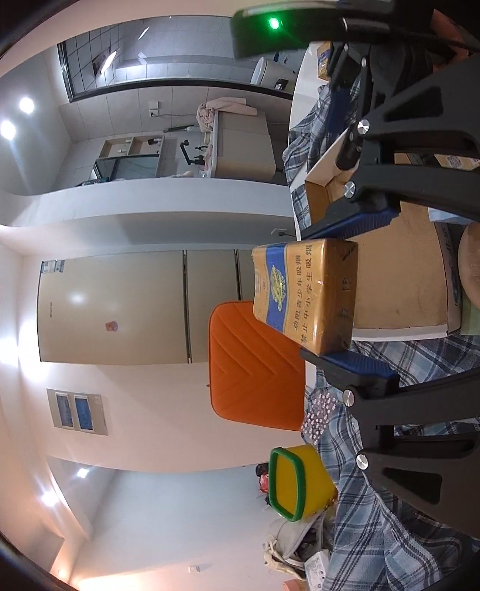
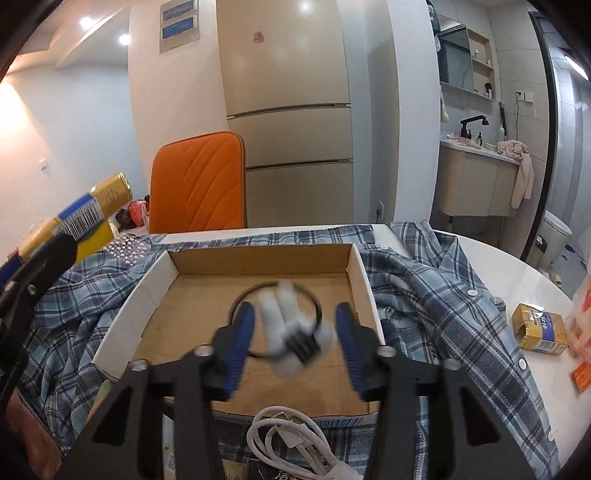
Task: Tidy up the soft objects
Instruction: 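Carry the pack into the box and release it while the right tool drops the bunny case in, then raise both tools away from the box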
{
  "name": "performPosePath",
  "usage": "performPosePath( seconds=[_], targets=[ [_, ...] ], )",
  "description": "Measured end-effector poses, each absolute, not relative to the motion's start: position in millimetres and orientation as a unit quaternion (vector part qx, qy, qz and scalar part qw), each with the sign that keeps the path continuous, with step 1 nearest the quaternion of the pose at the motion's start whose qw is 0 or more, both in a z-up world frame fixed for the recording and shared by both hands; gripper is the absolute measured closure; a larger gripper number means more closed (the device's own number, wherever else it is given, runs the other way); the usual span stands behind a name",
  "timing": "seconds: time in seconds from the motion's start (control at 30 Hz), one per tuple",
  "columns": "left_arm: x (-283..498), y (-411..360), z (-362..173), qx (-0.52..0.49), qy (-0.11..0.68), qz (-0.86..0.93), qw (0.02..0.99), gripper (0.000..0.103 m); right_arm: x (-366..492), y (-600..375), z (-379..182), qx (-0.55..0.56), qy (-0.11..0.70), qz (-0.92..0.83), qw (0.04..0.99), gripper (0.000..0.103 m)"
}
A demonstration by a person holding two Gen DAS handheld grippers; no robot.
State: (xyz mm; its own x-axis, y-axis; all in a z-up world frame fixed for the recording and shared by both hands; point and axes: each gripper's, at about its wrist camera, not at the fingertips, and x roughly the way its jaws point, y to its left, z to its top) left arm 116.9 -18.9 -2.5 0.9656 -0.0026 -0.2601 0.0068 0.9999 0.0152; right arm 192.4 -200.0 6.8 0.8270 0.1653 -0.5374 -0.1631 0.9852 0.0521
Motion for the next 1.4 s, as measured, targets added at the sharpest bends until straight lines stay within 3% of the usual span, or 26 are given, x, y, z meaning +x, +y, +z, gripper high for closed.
performPosePath(
  seconds=[0.27, 0.37, 0.43, 0.5, 0.57, 0.97, 1.13, 1.4],
  targets=[
    [125.1, -15.7, -4.7, 0.004, 0.153, 0.003, 0.988, 0.049, 171.7, -201.7, 21.1, 0.006, 0.241, 0.075, 0.968, 0.046],
    [133.6, -13.0, -8.4, -0.003, 0.176, 0.005, 0.984, 0.048, 157.0, -206.4, 30.3, 0.012, 0.203, 0.073, 0.976, 0.035],
    [137.2, -11.5, -11.1, -0.007, 0.187, 0.004, 0.982, 0.048, 149.9, -207.2, 35.2, 0.012, 0.183, 0.074, 0.980, 0.033],
    [137.1, -10.6, -12.2, -0.009, 0.189, 0.004, 0.982, 0.041, 144.5, -207.1, 38.0, 0.009, 0.169, 0.074, 0.983, 0.032],
    [135.2, -10.4, -12.3, -0.009, 0.187, 0.008, 0.982, 0.017, 142.8, -207.2, 39.5, 0.008, 0.164, 0.074, 0.984, 0.030],
    [112.0, -0.5, 5.7, -0.023, 0.143, 0.011, 0.989, 0.016, 130.1, -213.1, 51.4, 0.015, 0.135, 0.070, 0.988, 0.030],
    [80.6, -0.6, 30.4, -0.015, 0.097, 0.005, 0.995, 0.000, 107.4, -222.3, 79.5, 0.005, 0.076, 0.059, 0.995, 0.030],
    [28.7, -5.0, 45.6, 0.004, 0.043, 0.010, 0.999, 0.000, 67.6, -240.7, 108.4, 0.013, 0.035, 0.066, 0.997, 0.029]
  ],
)
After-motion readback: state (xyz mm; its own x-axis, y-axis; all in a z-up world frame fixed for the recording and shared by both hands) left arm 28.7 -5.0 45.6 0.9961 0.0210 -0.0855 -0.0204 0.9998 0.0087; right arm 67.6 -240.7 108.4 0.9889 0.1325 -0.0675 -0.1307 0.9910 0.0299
